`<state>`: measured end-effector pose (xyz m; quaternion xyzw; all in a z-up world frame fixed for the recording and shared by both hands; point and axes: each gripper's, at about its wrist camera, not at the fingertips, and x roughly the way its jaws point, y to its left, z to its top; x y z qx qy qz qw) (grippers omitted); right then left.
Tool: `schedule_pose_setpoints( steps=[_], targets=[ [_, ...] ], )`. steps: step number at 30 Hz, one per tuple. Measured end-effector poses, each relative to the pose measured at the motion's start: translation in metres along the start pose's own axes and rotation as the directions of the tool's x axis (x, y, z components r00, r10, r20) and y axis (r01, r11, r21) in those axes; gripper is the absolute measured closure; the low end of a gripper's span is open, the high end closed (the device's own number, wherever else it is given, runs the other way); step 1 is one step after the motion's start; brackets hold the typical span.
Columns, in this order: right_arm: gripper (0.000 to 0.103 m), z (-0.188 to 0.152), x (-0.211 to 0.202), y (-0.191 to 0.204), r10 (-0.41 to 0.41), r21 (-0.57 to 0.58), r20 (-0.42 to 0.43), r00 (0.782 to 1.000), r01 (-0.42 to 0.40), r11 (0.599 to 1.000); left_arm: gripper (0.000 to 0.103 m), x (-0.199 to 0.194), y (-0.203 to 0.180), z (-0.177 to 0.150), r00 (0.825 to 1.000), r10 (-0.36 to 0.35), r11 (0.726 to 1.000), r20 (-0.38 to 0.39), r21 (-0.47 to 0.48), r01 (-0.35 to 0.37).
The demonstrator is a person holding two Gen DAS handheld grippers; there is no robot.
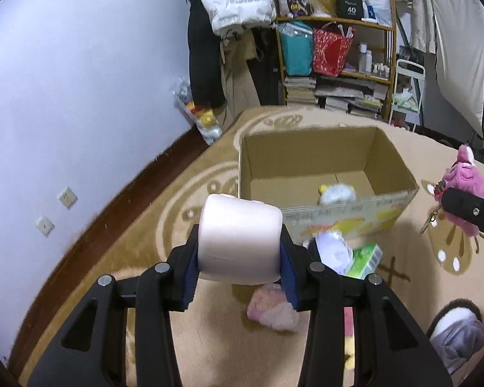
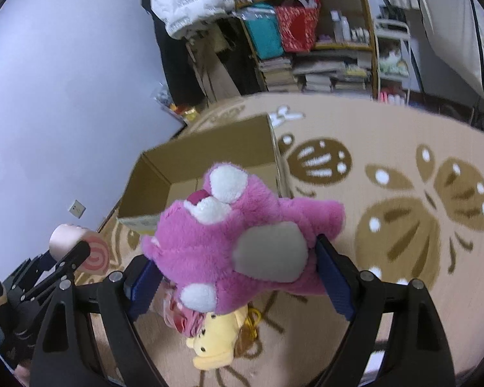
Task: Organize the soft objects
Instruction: 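Carry the pink bear and the swirl cushion over the box and release both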
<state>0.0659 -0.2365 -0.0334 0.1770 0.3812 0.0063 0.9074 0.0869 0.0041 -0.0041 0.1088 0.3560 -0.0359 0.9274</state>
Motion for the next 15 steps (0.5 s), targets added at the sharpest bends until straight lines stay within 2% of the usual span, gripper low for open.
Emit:
schedule_pose_setpoints(
  steps=[5, 8, 15],
  targets=[
    [0.012, 0.014, -0.003, 0.011, 0.002, -0.059, 0.05, 0.999, 0.001, 0.998, 0.062, 0.002, 0.003, 0.016, 0.999, 0.002, 1.0, 0.037, 0.006, -0.003],
    [0.012, 0.019, 0.001, 0.016, -0.009, -0.086, 0.059, 0.998, 0.014, 0.996, 0.062, 0.004, 0.005, 0.026, 0.998, 0.035, 0.999, 0.059, 0.013, -0.036],
    [0.012, 0.033, 0.018, 0.03, -0.012, -0.154, 0.068, 0.998, 0.022, 0.988, 0.062, 0.011, 0.011, 0.052, 0.996, 0.019, 1.0, 0.087, -0.004, -0.019]
  ],
)
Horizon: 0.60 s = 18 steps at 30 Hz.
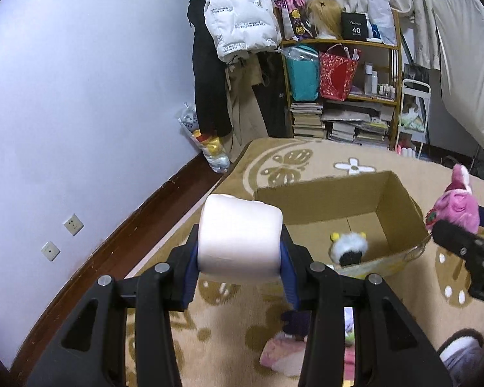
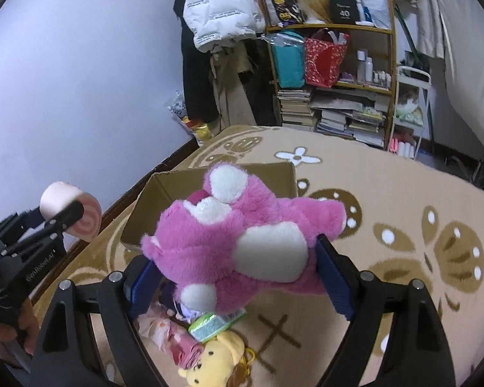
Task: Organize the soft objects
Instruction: 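Carry the pink bear and the swirl cushion over the box and release both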
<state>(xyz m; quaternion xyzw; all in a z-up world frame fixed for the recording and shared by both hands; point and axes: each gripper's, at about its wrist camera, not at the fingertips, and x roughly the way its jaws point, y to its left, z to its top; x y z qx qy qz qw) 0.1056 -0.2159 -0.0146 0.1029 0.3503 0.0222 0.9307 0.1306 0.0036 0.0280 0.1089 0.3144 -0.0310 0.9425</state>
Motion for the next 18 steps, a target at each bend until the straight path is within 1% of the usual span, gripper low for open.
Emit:
schedule_pose_setpoints(
  steps=[5, 10, 14, 18],
  targets=[
    [0.012, 0.011, 0.012, 0.002, 0.01, -0.025, 0.03, 1.0, -0.009, 1.0, 0.061, 0.015, -0.002, 0.011, 1.0, -0.015, 1.0, 0.012, -0.01, 0.015],
    [0.012, 0.02, 0.029, -0.001, 0.015, -0.05, 0.045, 0.999, -0.013, 0.999, 0.061, 0.031, -0.005, 0.013, 0.999, -0.035, 0.999, 0.035, -0.023, 0.036],
    [0.011, 0.022, 0.045, -0.004, 0.012, -0.058, 0.031, 0.999, -0.01, 0.998, 0.061, 0.046, -0.011, 0.012, 0.998, -0.053, 0.998, 0.018, -0.017, 0.053],
    [0.011, 0.022, 0.057, -0.007, 0.014, -0.057, 0.015, 1.0, -0.013, 0.998, 0.061, 0.058, -0.017, 0.01, 0.997, -0.073, 0.997, 0.018, -0.013, 0.073]
  ],
)
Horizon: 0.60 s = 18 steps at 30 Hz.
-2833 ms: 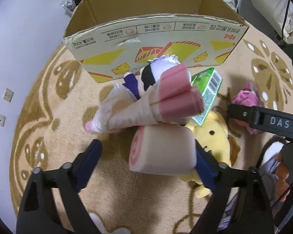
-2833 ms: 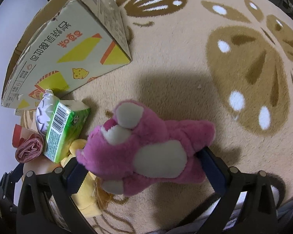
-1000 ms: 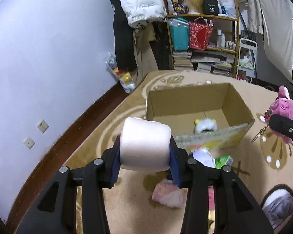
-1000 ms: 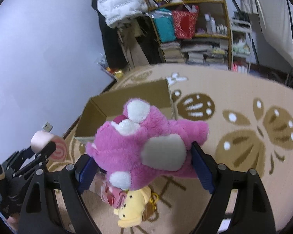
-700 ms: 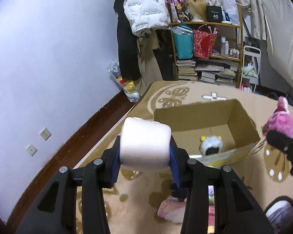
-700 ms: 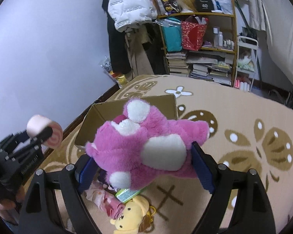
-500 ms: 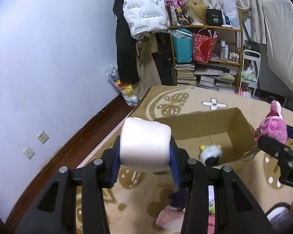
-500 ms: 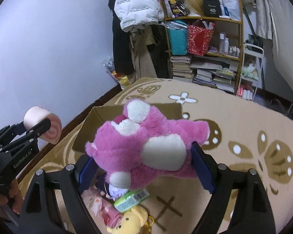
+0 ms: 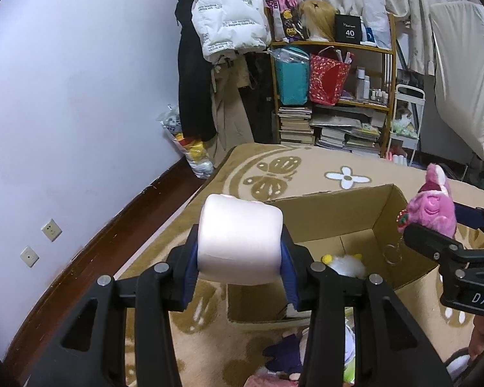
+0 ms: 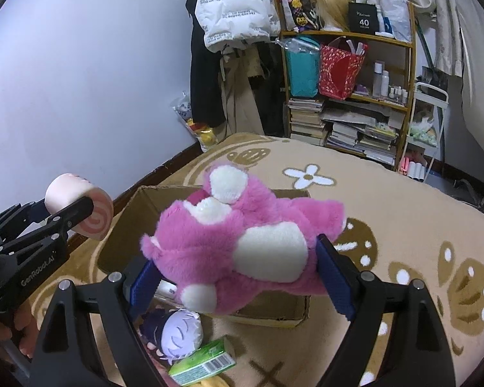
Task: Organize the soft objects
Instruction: 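Carry the pink bear and the swirl cushion over the box and release both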
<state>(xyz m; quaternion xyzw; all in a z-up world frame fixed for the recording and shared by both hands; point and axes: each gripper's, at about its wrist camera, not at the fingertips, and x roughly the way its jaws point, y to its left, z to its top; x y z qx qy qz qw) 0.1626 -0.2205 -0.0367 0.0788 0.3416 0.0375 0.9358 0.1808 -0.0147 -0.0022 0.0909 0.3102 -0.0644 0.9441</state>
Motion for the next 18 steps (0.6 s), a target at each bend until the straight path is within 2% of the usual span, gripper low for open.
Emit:
schedule_pose_setpoints(
  steps=[10, 18],
  targets=[
    [0.011, -0.007, 0.024, -0.006, 0.009, 0.011, -0.042, 0.999, -0.008, 1.0, 0.06, 0.02, -0.007, -0.012, 0.996, -0.091, 0.996, -0.021, 0.012, 0.091],
    [0.008, -0.008, 0.025, -0.003, 0.004, -0.015, -0.039, 0.999, -0.004, 1.0, 0.057, 0.024, -0.019, -0.016, 0.995, -0.095, 0.993, -0.032, 0.068, 0.097]
  ],
)
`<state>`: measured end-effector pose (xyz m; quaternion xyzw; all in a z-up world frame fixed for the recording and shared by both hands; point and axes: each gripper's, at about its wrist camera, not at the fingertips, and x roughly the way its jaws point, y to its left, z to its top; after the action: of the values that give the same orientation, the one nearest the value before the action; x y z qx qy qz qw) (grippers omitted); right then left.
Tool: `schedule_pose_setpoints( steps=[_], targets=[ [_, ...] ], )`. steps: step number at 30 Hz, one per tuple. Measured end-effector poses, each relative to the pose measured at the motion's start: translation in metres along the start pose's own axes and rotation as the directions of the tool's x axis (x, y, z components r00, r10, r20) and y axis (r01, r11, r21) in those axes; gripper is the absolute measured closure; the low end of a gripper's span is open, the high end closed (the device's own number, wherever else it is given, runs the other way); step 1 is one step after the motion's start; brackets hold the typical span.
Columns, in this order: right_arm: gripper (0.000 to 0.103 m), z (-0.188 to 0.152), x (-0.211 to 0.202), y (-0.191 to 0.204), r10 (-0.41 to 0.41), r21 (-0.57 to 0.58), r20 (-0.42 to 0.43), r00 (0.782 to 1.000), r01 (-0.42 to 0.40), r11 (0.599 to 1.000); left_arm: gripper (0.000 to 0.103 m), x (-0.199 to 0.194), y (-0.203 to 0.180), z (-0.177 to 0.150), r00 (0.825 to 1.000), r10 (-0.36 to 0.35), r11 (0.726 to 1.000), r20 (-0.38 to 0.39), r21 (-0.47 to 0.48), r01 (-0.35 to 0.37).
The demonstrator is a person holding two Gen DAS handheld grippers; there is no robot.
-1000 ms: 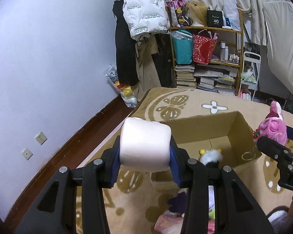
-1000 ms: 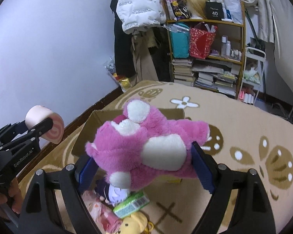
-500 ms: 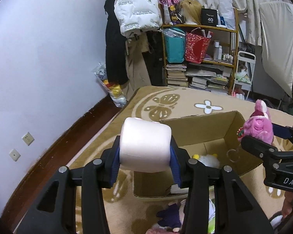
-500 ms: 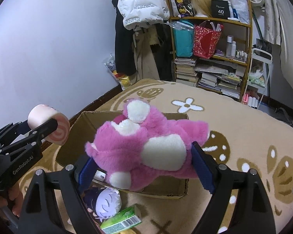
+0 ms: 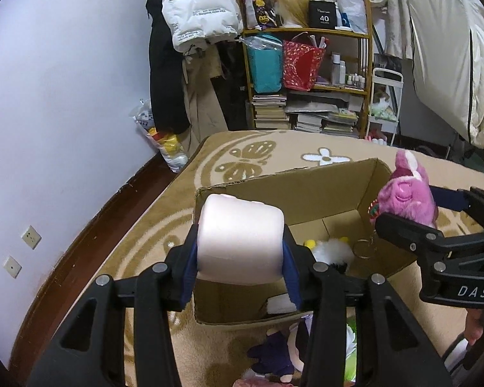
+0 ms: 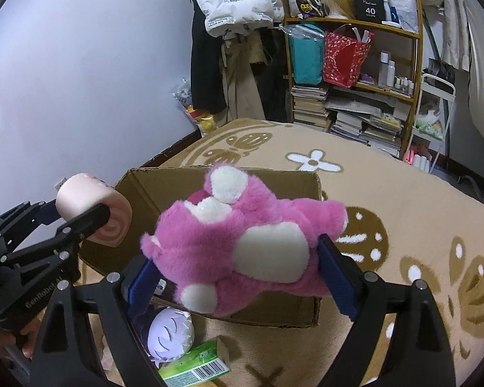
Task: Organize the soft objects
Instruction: 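Carry the pink bear and the swirl cushion over the box and release both, then withdraw both tools from the box back toward the remaining pile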
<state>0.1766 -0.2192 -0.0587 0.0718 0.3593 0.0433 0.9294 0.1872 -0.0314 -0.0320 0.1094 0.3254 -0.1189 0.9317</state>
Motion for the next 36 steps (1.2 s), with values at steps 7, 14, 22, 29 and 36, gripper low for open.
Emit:
schedule_pose_setpoints(
  steps=[7, 14, 22, 29, 36],
  targets=[
    [0.008, 0.0, -0.001, 0.001, 0.004, -0.002, 0.005, 1.0, -0.004, 1.0, 0.045, -0.003, -0.004, -0.001, 1.0, 0.025, 0.999, 0.019, 0.023, -0.025],
    [0.0, 0.001, -0.006, 0.004, 0.002, 0.001, 0.005, 1.0, -0.002, 1.0, 0.017, -0.012, 0.006, 0.0, 0.998, 0.047, 0.999, 0.032, -0.009, -0.047],
    [0.0, 0.003, -0.015, 0.004, -0.011, 0.01, 0.016, 1.0, 0.011, 1.0, 0.001, -0.017, 0.028, 0.002, 0.996, 0.084, 0.992, 0.005, -0.091, -0.083],
    [0.0, 0.003, -0.024, -0.002, -0.024, 0.035, 0.027, 0.999, 0.023, 0.999, 0.0, -0.024, 0.039, -0.003, 0.994, 0.111, 0.988, -0.015, -0.103, -0.112],
    [0.0, -0.001, -0.038, -0.006, -0.024, 0.061, 0.036, 0.999, 0.022, 0.998, 0.0, -0.039, 0.039, -0.011, 0.99, 0.137, 0.985, -0.034, -0.1, -0.139]
  ],
)
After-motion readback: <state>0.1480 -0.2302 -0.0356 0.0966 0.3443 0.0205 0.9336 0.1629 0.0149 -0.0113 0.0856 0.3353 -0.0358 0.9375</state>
